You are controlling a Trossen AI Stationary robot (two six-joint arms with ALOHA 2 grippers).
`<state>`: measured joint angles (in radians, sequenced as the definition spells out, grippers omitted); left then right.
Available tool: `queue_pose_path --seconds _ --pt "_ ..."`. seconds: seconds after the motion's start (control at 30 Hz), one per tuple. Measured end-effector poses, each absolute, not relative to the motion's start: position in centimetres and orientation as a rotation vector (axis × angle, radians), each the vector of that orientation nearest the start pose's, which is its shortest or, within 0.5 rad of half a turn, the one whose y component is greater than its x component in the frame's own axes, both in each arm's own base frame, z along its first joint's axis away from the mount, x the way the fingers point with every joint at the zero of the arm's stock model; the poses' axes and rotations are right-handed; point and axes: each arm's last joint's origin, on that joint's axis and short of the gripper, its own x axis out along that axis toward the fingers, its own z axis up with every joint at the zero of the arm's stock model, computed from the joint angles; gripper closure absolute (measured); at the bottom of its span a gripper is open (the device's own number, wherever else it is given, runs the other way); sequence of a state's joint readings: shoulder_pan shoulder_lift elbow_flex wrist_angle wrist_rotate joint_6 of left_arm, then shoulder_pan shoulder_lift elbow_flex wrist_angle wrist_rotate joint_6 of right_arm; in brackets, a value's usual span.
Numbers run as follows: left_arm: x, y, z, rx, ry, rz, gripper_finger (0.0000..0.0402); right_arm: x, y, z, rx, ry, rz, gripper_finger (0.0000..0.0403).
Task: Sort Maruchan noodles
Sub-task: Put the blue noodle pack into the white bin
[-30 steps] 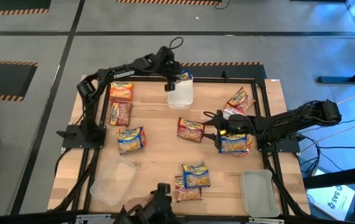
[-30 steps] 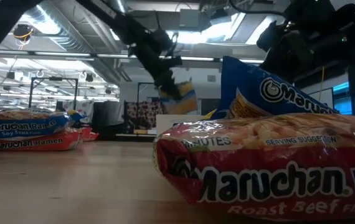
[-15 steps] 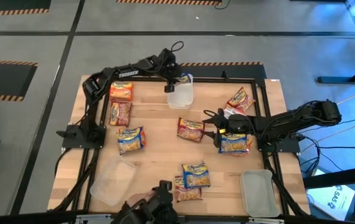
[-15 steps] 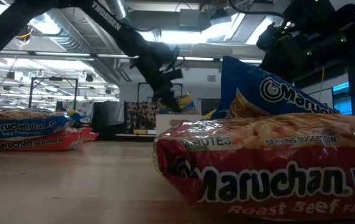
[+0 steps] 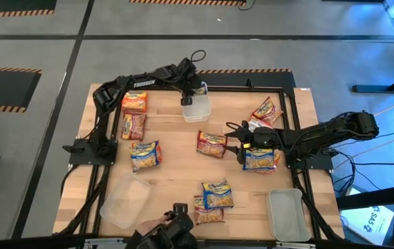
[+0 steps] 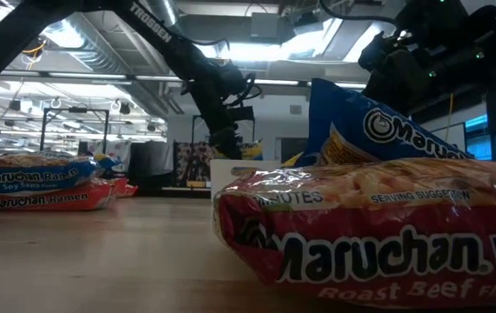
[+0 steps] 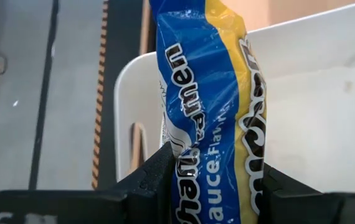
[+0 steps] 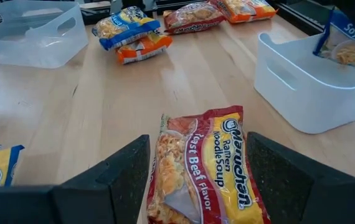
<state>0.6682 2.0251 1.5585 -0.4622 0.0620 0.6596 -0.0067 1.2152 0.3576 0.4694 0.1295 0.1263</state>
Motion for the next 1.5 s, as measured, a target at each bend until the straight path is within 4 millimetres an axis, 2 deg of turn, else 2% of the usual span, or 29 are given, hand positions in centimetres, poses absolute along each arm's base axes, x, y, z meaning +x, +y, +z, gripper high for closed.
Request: queue_pose_path --seconds 0.13,0.23,0.47,0.93,1.27,1.5 --pt "34.3 27.6 20.5 0.232 1.0 0.237 0.0287 22.3 -0.5 16.8 0.101 0.379 -0.159 0.0155" --pt "34.2 28.1 19.5 0.241 1.022 0.236 0.0287 22.3 -0.5 16.8 0.101 0.379 -0.159 0.0155" --pt "34.4 28.3 18.8 0.32 1.057 0.231 0.0286 22.3 -0.5 16.8 0.103 0.38 -0.149 0.0155" --pt "35.9 27.1 19.1 0.391 1.037 0.255 0.0229 22.3 -0.4 16.8 0.103 0.384 -0.113 0.0155" --pt "37.0 26.0 19.9 0.58 1.093 0.346 0.0225 22.3 -0.4 16.8 0.097 0.385 -0.112 0.0155" --pt "36.7 26.3 20.4 0.579 1.085 0.358 0.0225 22.3 -0.4 16.8 0.089 0.386 -0.111 0.0155"
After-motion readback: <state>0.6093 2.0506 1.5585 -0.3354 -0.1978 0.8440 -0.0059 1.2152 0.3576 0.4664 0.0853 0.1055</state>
